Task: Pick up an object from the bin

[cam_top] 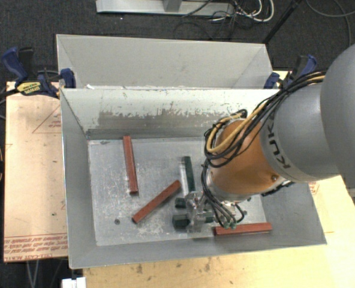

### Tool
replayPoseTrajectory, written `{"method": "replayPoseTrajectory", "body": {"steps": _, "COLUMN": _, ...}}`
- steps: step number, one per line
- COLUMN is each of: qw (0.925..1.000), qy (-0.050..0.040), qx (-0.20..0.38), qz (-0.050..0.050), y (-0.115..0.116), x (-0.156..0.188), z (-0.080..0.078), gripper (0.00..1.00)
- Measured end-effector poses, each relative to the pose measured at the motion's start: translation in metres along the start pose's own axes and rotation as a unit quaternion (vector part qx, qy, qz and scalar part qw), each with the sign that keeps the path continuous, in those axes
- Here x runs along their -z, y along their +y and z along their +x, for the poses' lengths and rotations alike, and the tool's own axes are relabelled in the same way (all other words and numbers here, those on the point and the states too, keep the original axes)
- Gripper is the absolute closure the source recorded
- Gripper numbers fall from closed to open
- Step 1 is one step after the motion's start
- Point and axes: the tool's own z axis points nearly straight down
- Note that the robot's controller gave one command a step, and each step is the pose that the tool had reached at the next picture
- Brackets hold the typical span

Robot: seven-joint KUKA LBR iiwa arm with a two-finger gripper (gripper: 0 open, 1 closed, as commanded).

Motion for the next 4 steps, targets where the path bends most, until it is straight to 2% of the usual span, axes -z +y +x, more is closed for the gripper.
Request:
{"method": "replayPoseTrajectory", "body": {"steps": 2, "qw": 1.0000, "qy": 0.0000, "qx": 0.000, "qz": 0.000, "y": 0.000, "x": 0.000, "z": 0.000, "gripper": 1.00}}
{"method": "replayPoseTrajectory", "body": {"steps": 3, "qw": 0.9989, "qy": -0.0009, "qx": -0.048, "qz": 0.000, "y": -0.081, "x": 0.023, "z": -0.029, "gripper": 1.00}}
{"method": "replayPoseTrajectory", "body": {"steps": 4, "qw": 0.9989, "qy": -0.0009, "qx": -0.048, "qz": 0.000, "y": -0.081, "x": 0.023, "z": -0.029, "gripper": 1.00}}
